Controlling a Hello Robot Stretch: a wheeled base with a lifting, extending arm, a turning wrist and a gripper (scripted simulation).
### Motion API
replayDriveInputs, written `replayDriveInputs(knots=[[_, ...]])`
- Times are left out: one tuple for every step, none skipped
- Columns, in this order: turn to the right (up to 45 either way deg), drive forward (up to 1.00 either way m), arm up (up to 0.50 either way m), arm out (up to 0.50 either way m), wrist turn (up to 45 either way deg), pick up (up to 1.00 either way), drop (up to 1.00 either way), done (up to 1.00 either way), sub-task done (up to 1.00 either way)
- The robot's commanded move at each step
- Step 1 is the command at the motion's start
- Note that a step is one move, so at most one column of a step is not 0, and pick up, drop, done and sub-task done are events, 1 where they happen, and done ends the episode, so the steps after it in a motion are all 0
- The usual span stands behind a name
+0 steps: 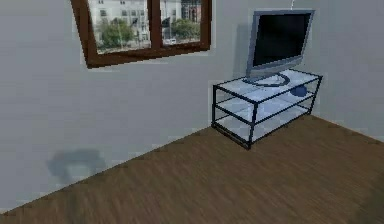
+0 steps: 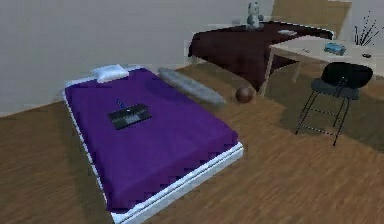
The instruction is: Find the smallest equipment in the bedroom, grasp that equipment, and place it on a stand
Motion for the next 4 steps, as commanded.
replayDriveInputs(knots=[[0.0,0.3,0.0,0.0,0.0,0.0,0.0,0.0,0.0],[18.0,0.0,0.0,0.0,0.0,0.0,0.0,0.0,0.0],[0.0,1.0,0.0,0.0,0.0,0.0,0.0,0.0,0.0],[6.0,0.0,0.0,0.0,0.0,0.0,0.0,0.0,0.0]])
